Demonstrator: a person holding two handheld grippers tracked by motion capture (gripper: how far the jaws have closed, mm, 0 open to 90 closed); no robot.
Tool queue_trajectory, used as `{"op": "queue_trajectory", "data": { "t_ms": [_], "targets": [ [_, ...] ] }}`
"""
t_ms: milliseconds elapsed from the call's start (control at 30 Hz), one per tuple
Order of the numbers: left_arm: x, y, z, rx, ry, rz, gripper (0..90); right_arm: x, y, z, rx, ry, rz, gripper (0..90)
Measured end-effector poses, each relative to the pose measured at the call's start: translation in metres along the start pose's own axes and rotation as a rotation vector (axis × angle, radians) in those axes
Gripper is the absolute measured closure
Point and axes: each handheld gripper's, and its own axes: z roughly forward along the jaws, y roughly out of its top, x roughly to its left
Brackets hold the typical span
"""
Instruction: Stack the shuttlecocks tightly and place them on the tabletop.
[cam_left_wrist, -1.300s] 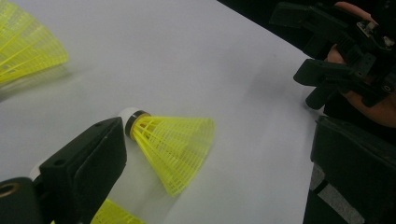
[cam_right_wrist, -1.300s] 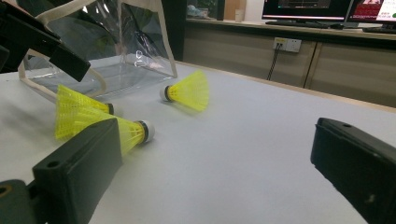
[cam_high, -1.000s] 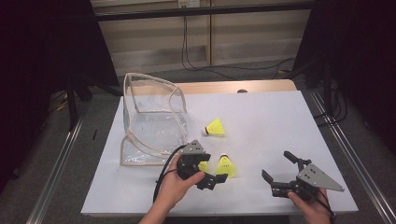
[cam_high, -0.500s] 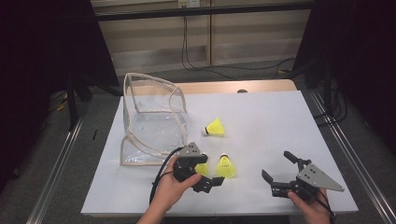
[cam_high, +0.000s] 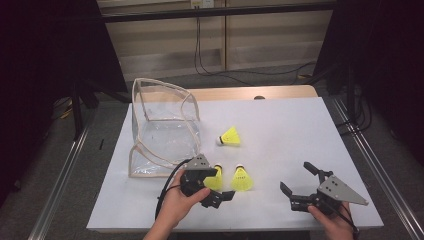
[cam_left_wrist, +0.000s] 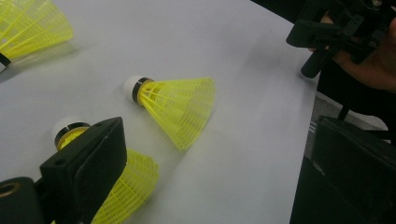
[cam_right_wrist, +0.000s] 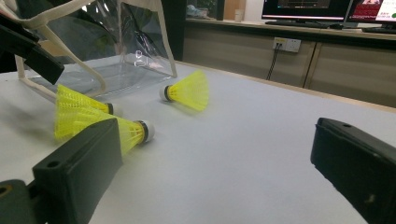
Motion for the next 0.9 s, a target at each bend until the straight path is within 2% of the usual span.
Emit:
{"op": "queue_trajectory", "data": {
  "t_ms": [900],
  "targets": [
    [0.007, -0.013, -0.013, 0.007, 0.017, -0.009, 4.1, 0.000, 0.000, 0.000, 0.000, -0.002, 0.002, 1.4]
  ]
}}
